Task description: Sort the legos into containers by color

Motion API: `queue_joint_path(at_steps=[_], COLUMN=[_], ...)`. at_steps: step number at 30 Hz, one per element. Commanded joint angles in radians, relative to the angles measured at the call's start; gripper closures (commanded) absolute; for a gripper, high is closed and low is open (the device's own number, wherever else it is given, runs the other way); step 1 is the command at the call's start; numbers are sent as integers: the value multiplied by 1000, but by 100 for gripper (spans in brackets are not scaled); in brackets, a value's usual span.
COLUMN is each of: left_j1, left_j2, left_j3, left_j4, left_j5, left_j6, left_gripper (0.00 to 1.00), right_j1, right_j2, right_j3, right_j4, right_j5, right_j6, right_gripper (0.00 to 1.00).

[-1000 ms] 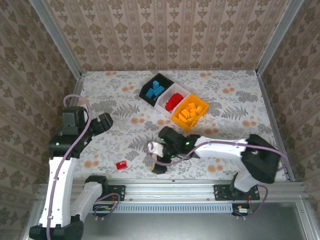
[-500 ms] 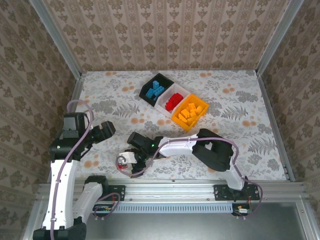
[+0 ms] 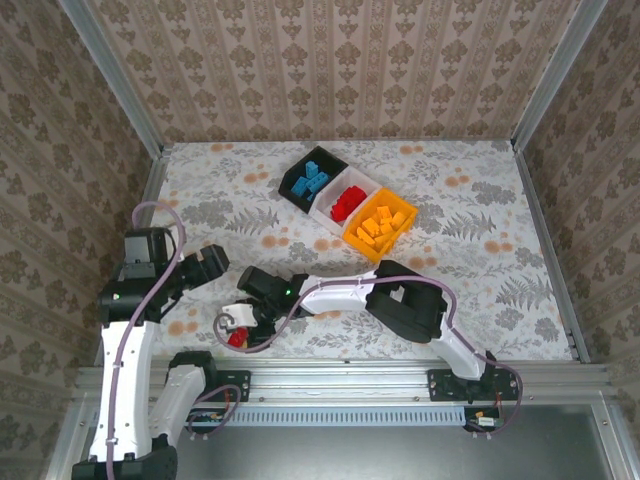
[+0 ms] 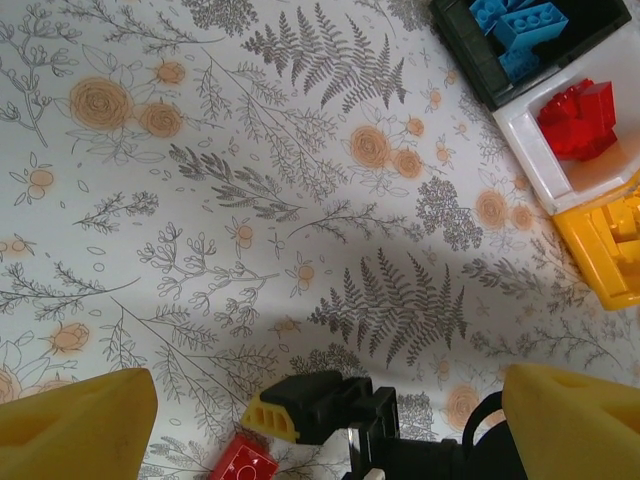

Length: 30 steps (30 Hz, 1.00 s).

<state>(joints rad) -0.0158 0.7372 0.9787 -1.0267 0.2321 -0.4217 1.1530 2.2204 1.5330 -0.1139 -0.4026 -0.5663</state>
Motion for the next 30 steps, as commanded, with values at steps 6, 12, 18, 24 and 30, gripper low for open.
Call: queue_joint_path(at_steps=[6,12,18,24,30], left_j1=[19,29,38,45,48], left_j2=[-13,-19,-24,-25,-27], left_j3=[-17,-28,-32,-35,-33], left_j4=[-22,-29,-39,-37,-36], left_j5=[32,38,39,47,50], left_j6=[24,28,36,38,38], left_gripper=[8,8,8,8,8], right_j1=[8,9,7,-9,-35], right_j2=[73,113,133,121,32], right_j3=[89,153,188,187,72], right_j4=[-24,-47,-82,-106,-36], right_j5=[25,45,25,3,-10], right_j6=[12,23,37,61,104], right_gripper=[21,23,42,68,71])
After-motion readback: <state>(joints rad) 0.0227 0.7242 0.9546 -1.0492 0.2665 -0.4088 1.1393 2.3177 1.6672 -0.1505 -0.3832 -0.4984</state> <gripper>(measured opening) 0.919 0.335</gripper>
